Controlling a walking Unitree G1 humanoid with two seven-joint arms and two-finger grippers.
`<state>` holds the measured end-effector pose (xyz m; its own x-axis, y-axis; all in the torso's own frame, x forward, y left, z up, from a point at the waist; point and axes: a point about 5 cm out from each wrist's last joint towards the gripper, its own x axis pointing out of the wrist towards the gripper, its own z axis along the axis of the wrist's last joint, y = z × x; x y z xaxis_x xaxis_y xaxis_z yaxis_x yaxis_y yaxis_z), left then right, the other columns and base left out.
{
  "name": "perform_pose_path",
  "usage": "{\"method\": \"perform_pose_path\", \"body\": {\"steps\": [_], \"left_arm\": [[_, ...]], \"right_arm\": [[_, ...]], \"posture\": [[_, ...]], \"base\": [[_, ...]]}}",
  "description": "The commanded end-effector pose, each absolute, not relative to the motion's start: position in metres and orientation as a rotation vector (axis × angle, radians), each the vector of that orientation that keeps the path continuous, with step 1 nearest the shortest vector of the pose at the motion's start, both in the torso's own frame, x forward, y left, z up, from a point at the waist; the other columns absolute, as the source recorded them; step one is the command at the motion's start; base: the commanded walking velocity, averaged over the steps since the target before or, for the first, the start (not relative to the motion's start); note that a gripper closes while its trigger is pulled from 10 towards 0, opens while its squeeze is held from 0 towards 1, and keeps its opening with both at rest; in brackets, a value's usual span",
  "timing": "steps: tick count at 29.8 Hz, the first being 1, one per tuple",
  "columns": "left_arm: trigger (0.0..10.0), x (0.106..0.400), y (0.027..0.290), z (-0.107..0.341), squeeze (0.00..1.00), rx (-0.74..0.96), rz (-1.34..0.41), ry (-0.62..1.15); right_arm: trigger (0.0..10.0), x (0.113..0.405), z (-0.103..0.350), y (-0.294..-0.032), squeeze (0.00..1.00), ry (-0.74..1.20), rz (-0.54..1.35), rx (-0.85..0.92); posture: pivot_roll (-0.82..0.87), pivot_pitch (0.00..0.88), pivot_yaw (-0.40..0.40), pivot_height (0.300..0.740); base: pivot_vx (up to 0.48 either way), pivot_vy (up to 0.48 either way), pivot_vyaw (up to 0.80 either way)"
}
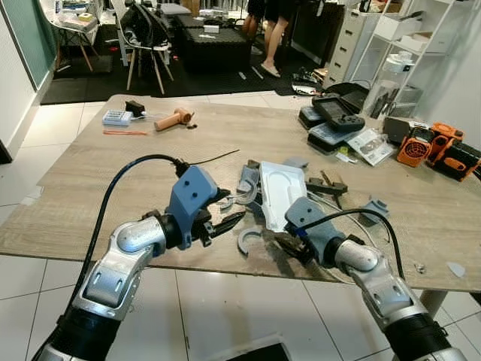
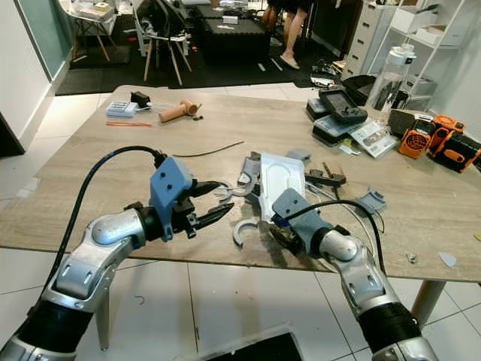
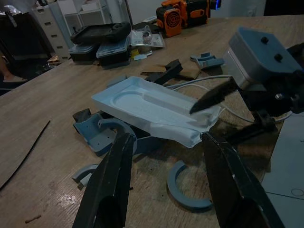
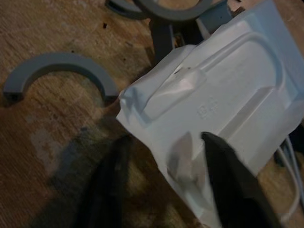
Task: Picking trash to rubbish bin
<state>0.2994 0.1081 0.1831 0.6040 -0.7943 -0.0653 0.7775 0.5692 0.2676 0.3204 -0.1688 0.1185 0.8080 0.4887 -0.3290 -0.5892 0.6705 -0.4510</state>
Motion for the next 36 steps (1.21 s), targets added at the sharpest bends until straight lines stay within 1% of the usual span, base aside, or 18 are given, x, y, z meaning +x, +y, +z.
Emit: {"method": "perform_pose_path", "body": {"steps": [1, 12, 20, 22, 23, 25, 26, 27, 28, 29, 30, 31, 32, 33, 34, 35, 36], "left_arm": [[10.0, 0.298, 0.105, 0.184, 0.00, 0.276, -0.939, -0.070], [10.0, 0.297, 0.104, 0.184, 0.00, 0.275, -0.938, -0.068], [10.0, 0.297, 0.105, 0.184, 0.00, 0.273, -0.932, -0.069], [10.0, 0.297, 0.107, 0.184, 0.00, 0.272, -0.929, -0.068], [10.0, 0.297, 0.107, 0.184, 0.00, 0.272, -0.929, -0.068], [10.0, 0.298, 0.108, 0.185, 0.00, 0.265, -0.923, -0.071], [10.0, 0.298, 0.108, 0.185, 0.00, 0.265, -0.923, -0.071], [10.0, 0.299, 0.109, 0.186, 0.00, 0.256, -0.915, -0.078], [10.0, 0.299, 0.109, 0.186, 0.00, 0.256, -0.915, -0.078], [10.0, 0.300, 0.111, 0.189, 0.00, 0.238, -0.894, -0.093], [10.0, 0.300, 0.111, 0.189, 0.00, 0.238, -0.894, -0.093], [10.0, 0.303, 0.114, 0.192, 0.00, 0.220, -0.851, -0.111], [10.0, 0.303, 0.114, 0.192, 0.00, 0.220, -0.851, -0.111], [10.0, 0.309, 0.119, 0.196, 0.00, 0.201, -0.771, -0.133], [10.0, 0.322, 0.133, 0.198, 0.00, 0.195, -0.579, -0.147], [10.0, 0.322, 0.133, 0.198, 0.00, 0.195, -0.579, -0.147], [10.0, 0.325, 0.138, 0.198, 0.00, 0.198, -0.516, -0.147]], "right_arm": [[0.0, 0.320, 0.117, -0.169, 0.00, 0.182, 0.611, -0.567], [0.0, 0.319, 0.116, -0.169, 0.00, 0.179, 0.627, -0.577], [0.0, 0.318, 0.124, -0.161, 0.00, 0.143, 0.655, -0.573], [0.0, 0.320, 0.139, -0.153, 0.00, 0.089, 0.661, -0.568], [0.0, 0.320, 0.139, -0.153, 0.00, 0.089, 0.661, -0.568], [0.0, 0.324, 0.162, -0.146, 0.00, 0.004, 0.651, -0.554], [0.0, 0.324, 0.162, -0.146, 0.00, 0.004, 0.651, -0.554], [0.0, 0.326, 0.176, -0.143, 0.00, -0.054, 0.630, -0.544], [0.0, 0.326, 0.176, -0.143, 0.00, -0.054, 0.630, -0.544], [1.8, 0.330, 0.193, -0.141, 0.00, -0.127, 0.594, -0.532], [1.8, 0.330, 0.193, -0.141, 0.00, -0.127, 0.594, -0.532], [10.0, 0.333, 0.209, -0.140, 0.00, -0.196, 0.549, -0.503], [10.0, 0.333, 0.209, -0.140, 0.00, -0.196, 0.549, -0.503], [10.0, 0.336, 0.224, -0.140, 0.00, -0.261, 0.484, -0.431], [10.0, 0.337, 0.234, -0.141, 0.00, -0.315, 0.419, -0.387], [10.0, 0.337, 0.234, -0.141, 0.00, -0.315, 0.419, -0.387], [10.0, 0.338, 0.234, -0.141, 0.00, -0.313, 0.407, -0.393]], "posture": [[-0.07, 0.041, -0.024, 0.740], [-0.07, 0.043, -0.029, 0.740], [-0.07, 0.047, -0.031, 0.740], [-0.07, 0.052, -0.031, 0.740], [-0.07, 0.052, -0.031, 0.740], [-0.07, 0.055, -0.031, 0.740], [-0.07, 0.055, -0.031, 0.740], [-0.07, 0.057, -0.031, 0.740], [-0.07, 0.057, -0.031, 0.740], [-0.07, 0.057, -0.031, 0.740], [-0.07, 0.057, -0.031, 0.740], [-0.07, 0.057, -0.031, 0.740], [-0.07, 0.057, -0.031, 0.740], [-0.07, 0.059, -0.028, 0.740], [-0.07, 0.060, -0.026, 0.740], [-0.07, 0.060, -0.026, 0.740], [-0.07, 0.061, -0.025, 0.740]], "base": [[0.000, 0.000, 0.00], [0.000, 0.000, 0.00], [0.000, 0.000, 0.00], [0.000, 0.000, 0.00], [0.000, 0.000, 0.00], [0.000, 0.000, 0.00], [0.000, 0.000, 0.00], [0.000, 0.000, 0.00], [0.000, 0.000, 0.00], [0.000, 0.000, 0.00], [0.000, 0.000, 0.00], [0.000, 0.000, 0.00], [0.000, 0.000, 0.00], [0.000, 0.000, 0.00], [0.000, 0.000, 0.00], [0.000, 0.000, 0.00], [0.000, 0.000, 0.00]]}}
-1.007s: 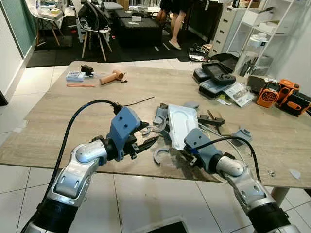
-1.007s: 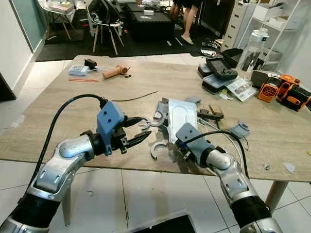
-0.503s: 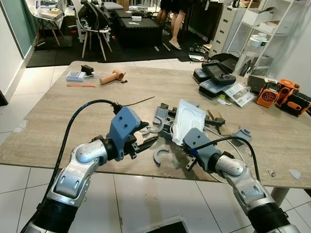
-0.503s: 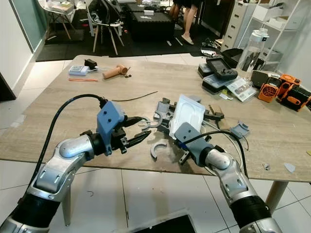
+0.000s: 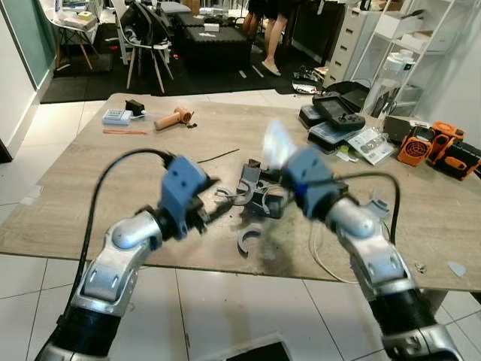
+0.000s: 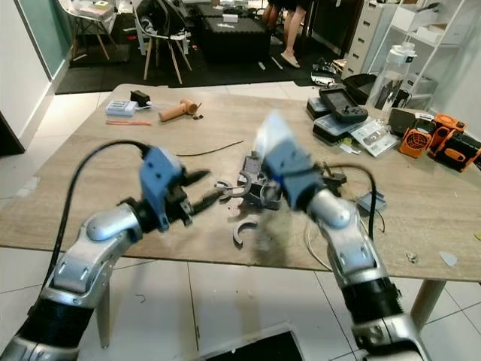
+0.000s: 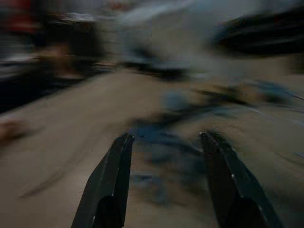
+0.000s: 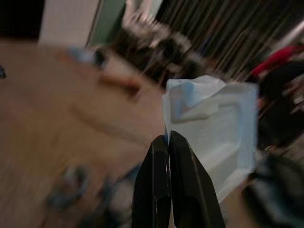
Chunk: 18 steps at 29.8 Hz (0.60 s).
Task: Picking trash to rubbish bin
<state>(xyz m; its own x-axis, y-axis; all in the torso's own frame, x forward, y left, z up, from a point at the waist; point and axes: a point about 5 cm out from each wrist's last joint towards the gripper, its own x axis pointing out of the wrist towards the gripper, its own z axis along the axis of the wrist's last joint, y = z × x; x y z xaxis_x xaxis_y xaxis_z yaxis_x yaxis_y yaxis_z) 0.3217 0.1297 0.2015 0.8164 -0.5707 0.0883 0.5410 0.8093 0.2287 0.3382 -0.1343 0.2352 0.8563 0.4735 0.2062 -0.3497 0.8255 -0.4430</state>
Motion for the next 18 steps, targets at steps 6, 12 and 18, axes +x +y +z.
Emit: {"method": "perform_pose_path", "body": {"steps": [6, 12, 18], "left_arm": [[10.0, 0.329, 0.159, 0.198, 0.00, 0.186, -0.309, -0.165], [10.0, 0.327, 0.163, 0.198, 0.00, 0.160, -0.263, -0.175], [10.0, 0.328, 0.166, 0.196, 0.00, 0.157, -0.177, -0.181]], "right_arm": [[10.0, 0.329, 0.231, -0.136, 0.00, -0.362, 0.389, -0.443], [10.0, 0.325, 0.233, -0.134, 0.00, -0.409, 0.351, -0.444], [10.0, 0.323, 0.233, -0.137, 0.00, -0.429, 0.270, -0.341]], "posture": [[-0.07, 0.068, -0.025, 0.740], [-0.07, 0.073, -0.021, 0.740], [-0.07, 0.074, -0.023, 0.740]], "base": [[0.000, 0.000, 0.00], [0.000, 0.000, 0.00], [0.000, 0.000, -0.17]]}}
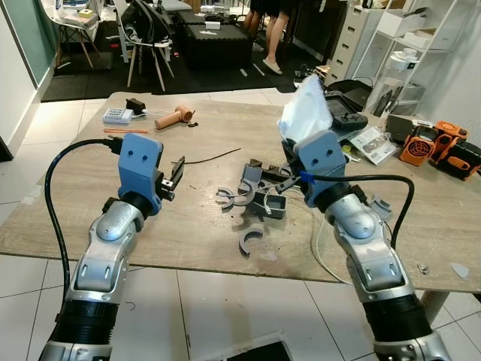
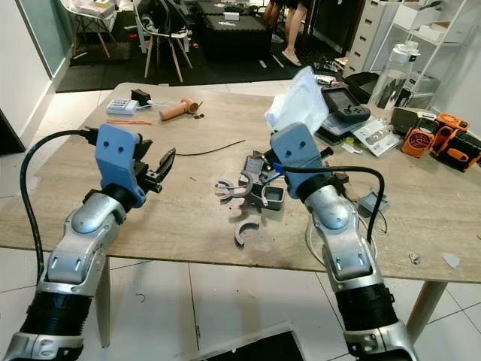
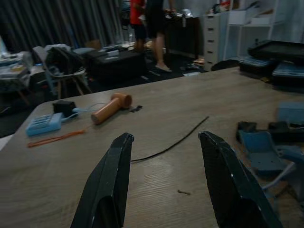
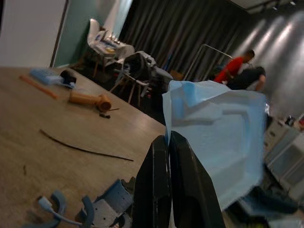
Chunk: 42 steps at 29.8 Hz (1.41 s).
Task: Picking trash to rubbish bin
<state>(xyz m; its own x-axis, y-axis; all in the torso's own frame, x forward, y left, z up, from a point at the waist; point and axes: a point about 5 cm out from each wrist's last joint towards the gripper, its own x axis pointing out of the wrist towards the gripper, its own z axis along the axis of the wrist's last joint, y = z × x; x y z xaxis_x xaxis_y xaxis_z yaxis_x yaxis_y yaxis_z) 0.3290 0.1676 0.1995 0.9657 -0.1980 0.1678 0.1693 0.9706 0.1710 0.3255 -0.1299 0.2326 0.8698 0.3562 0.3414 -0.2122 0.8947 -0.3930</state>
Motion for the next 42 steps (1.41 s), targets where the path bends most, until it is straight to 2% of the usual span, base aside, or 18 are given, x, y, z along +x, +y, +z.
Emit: {"method": "perform_pose_path", "body": {"steps": [1, 17, 42], "left_arm": [[10.0, 0.328, 0.167, 0.196, 0.00, 0.148, -0.151, -0.184], [10.0, 0.325, 0.166, 0.197, 0.00, 0.176, -0.090, -0.204], [10.0, 0.324, 0.161, 0.196, 0.00, 0.172, -0.087, -0.221]], "right_arm": [[10.0, 0.323, 0.232, -0.139, 0.00, -0.423, 0.253, -0.327], [10.0, 0.321, 0.216, -0.134, 0.00, -0.394, 0.249, -0.274], [10.0, 0.323, 0.208, -0.135, 0.00, -0.377, 0.253, -0.262]], "posture": [[-0.07, 0.077, -0.023, 0.740], [-0.04, 0.072, -0.047, 0.740], [-0.05, 0.049, -0.056, 0.740]], "base": [[0.000, 0.000, -0.80], [0.000, 0.000, -0.80], [0.000, 0.000, -0.80]]}}
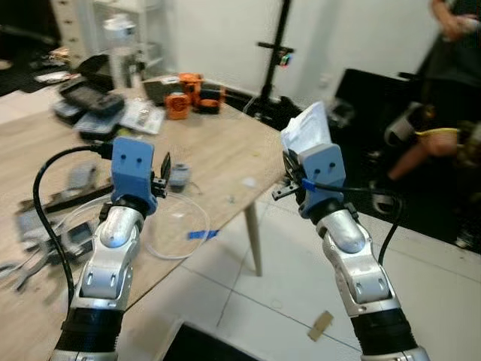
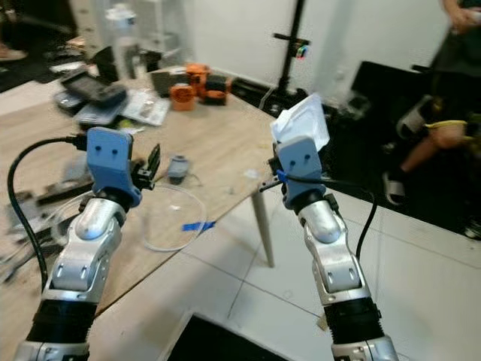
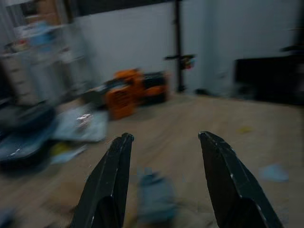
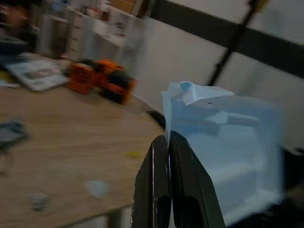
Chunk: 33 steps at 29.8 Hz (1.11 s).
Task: Picking trash to rubbish bin
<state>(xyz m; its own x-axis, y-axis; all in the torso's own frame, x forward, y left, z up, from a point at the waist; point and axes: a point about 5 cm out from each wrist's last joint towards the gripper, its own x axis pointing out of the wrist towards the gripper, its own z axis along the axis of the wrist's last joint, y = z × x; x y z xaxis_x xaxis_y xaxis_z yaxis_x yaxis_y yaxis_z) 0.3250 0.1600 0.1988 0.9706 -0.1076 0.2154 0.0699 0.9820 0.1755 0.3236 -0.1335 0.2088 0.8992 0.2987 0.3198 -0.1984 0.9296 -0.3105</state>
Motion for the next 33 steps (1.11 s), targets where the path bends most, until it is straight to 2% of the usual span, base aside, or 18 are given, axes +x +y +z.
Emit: {"method": "perform_pose_path", "body": {"steps": [1, 33], "left_arm": [[10.0, 0.3253, 0.1608, 0.1948, 0.00, 0.175, -0.084, -0.215], [10.0, 0.3262, 0.1601, 0.1950, 0.00, 0.177, -0.079, -0.220]], "right_arm": [[10.0, 0.3234, 0.2078, -0.1361, 0.00, -0.376, 0.249, -0.261], [10.0, 0.3253, 0.2076, -0.1379, 0.00, -0.371, 0.231, -0.245]], "posture": [[-0.05, 0.050, -0.058, 0.740], [-0.05, 0.067, -0.058, 0.740]], "base": [[0.000, 0.000, -0.80], [0.000, 0.000, -0.80]]}}
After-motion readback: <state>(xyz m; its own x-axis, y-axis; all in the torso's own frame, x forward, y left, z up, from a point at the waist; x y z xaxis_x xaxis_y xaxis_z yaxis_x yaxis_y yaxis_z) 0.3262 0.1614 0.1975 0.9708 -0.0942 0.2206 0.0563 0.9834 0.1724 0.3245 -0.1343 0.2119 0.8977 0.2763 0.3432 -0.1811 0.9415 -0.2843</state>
